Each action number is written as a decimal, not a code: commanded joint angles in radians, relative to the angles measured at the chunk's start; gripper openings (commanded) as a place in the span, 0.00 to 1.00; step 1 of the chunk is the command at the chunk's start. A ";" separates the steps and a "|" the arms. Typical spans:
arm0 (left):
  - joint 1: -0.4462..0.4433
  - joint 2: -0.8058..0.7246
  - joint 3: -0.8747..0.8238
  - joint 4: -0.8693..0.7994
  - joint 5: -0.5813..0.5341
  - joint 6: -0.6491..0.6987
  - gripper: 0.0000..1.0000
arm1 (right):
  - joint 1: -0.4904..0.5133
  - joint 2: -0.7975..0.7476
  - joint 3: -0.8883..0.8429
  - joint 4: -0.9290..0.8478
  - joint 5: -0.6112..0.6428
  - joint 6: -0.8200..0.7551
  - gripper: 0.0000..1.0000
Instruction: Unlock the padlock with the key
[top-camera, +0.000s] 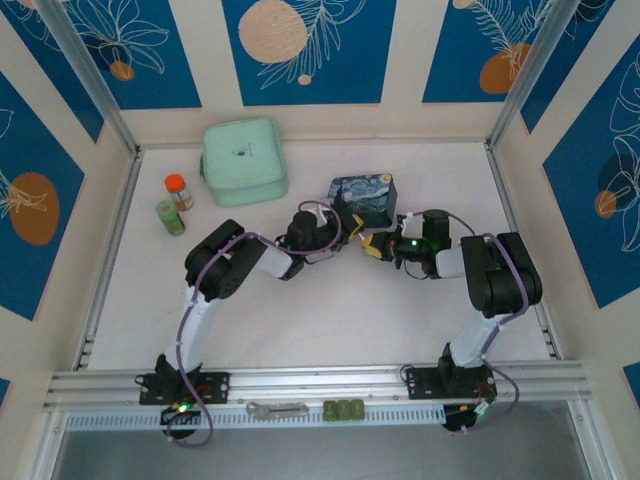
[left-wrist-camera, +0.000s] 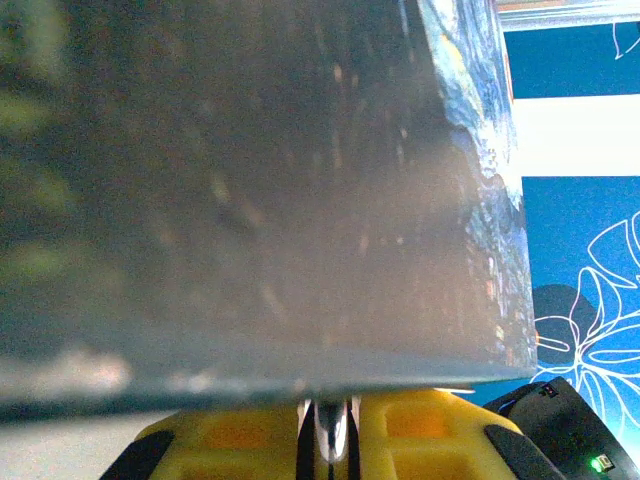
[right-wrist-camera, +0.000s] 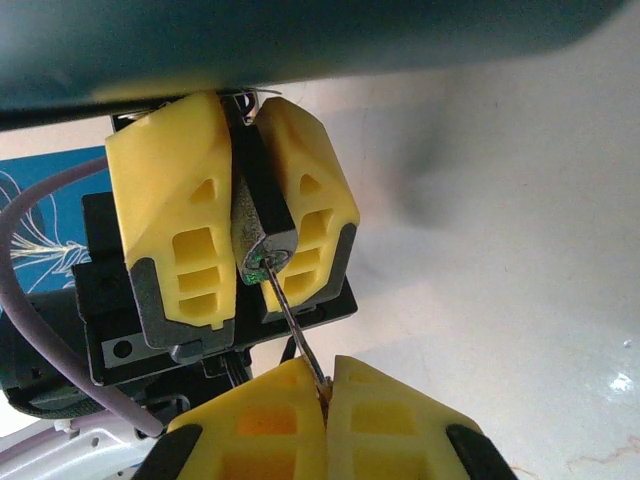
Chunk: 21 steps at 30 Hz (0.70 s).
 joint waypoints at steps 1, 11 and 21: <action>-0.008 -0.010 -0.006 0.066 0.022 -0.013 0.00 | 0.004 0.020 0.032 0.063 -0.028 0.023 0.00; -0.009 -0.009 -0.011 0.070 0.015 -0.014 0.00 | -0.008 0.003 0.010 0.099 -0.052 0.046 0.00; -0.009 -0.010 -0.001 0.076 0.028 -0.018 0.00 | -0.013 0.041 0.017 0.148 -0.046 0.091 0.00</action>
